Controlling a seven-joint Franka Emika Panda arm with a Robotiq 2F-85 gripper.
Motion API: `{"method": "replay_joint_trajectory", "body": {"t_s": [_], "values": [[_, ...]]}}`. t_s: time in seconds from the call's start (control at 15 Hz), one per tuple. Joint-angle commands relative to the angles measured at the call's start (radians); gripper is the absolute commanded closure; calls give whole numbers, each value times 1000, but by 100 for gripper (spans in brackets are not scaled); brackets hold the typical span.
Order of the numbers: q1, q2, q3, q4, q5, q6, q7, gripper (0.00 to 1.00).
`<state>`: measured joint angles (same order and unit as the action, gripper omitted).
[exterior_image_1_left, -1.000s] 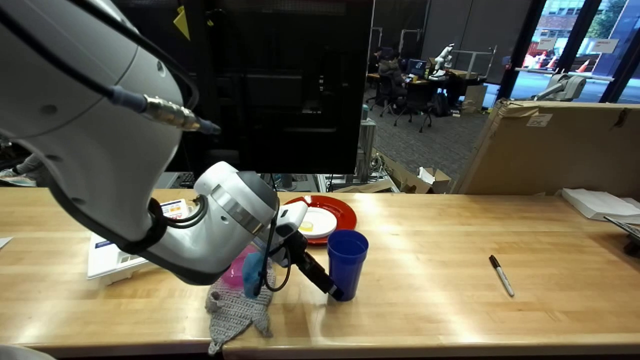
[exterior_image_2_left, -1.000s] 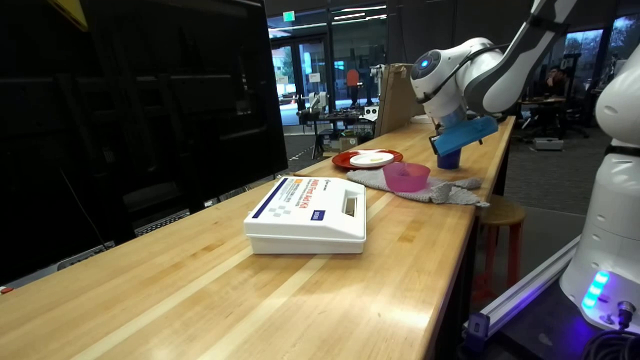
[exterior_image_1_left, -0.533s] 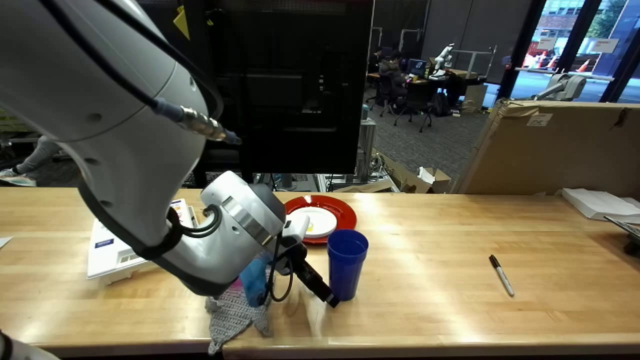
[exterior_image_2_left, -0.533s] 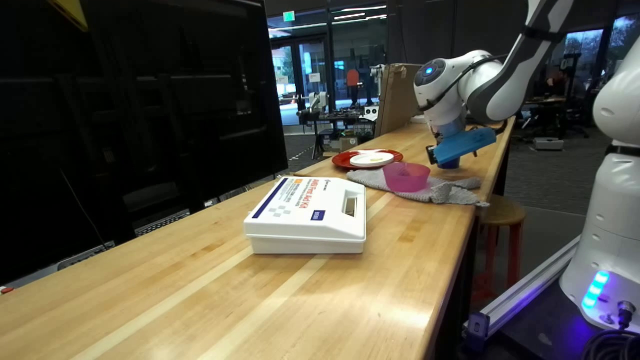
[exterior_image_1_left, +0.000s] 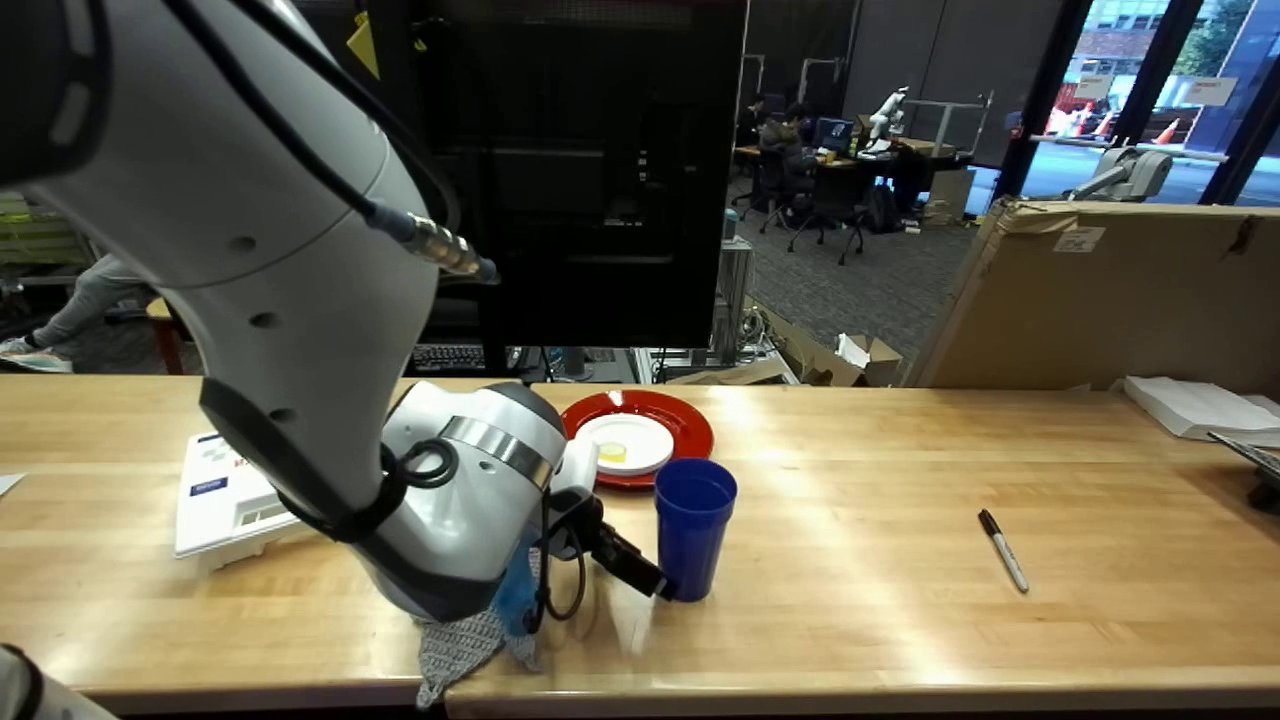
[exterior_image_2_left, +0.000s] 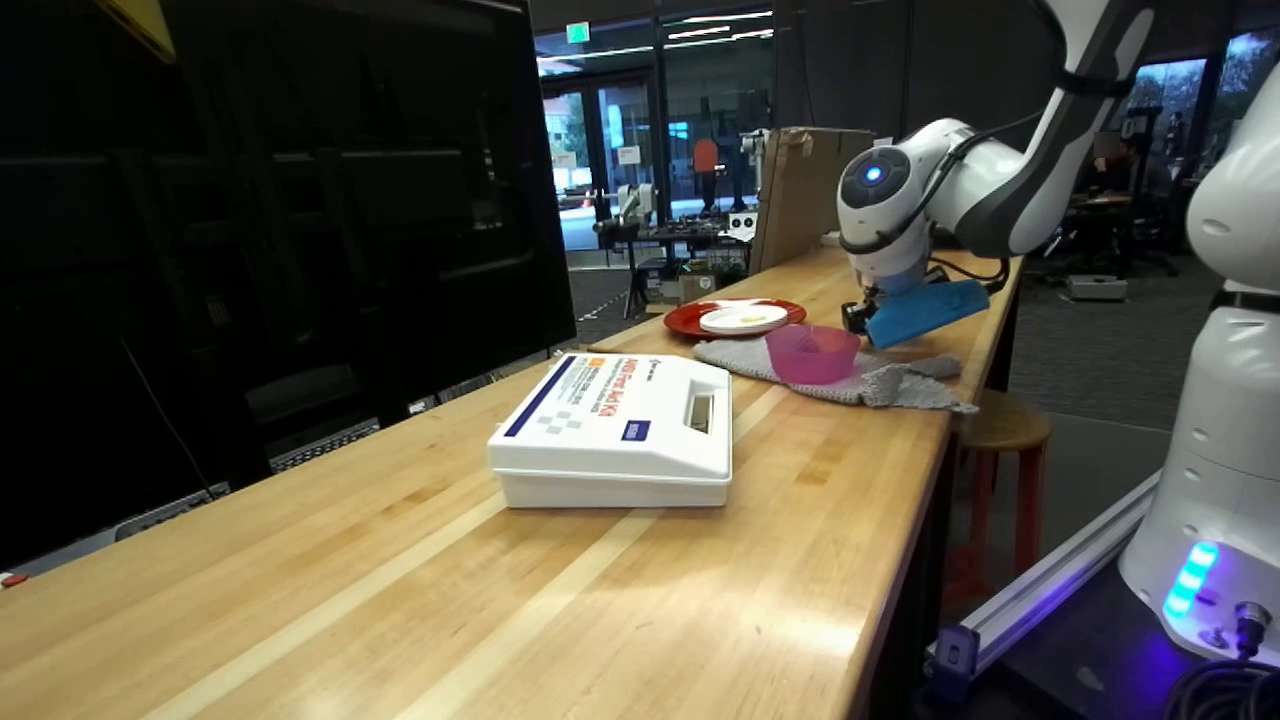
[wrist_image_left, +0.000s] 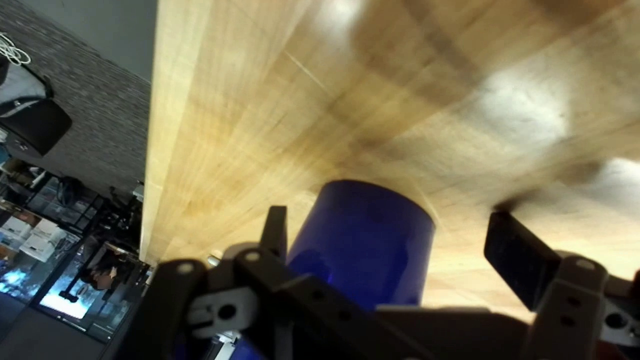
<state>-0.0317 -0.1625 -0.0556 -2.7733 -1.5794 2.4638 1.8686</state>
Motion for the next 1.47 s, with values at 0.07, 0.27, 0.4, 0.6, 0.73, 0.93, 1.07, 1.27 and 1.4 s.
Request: {"method": "replay_joint_trajectory", "body": {"t_s": [0.07,0.27,0.4,0.6,0.73,0.93,1.07,1.27,1.4], "values": [[6,29,-1,0,-113,-1,129,0],[11,23,6,0,-97,-77,272,0],[15,25,5,0,-73,-89,347,0],[16,31,4,1,-79,-81,404,0],[19,36,6,0,-93,-74,417,0],[30,34,14,0,-145,-72,427,0],[35,36,16,1,-176,-62,411,0],[42,42,19,0,-215,-61,387,0],[41,48,18,0,-224,-82,385,0]]}}
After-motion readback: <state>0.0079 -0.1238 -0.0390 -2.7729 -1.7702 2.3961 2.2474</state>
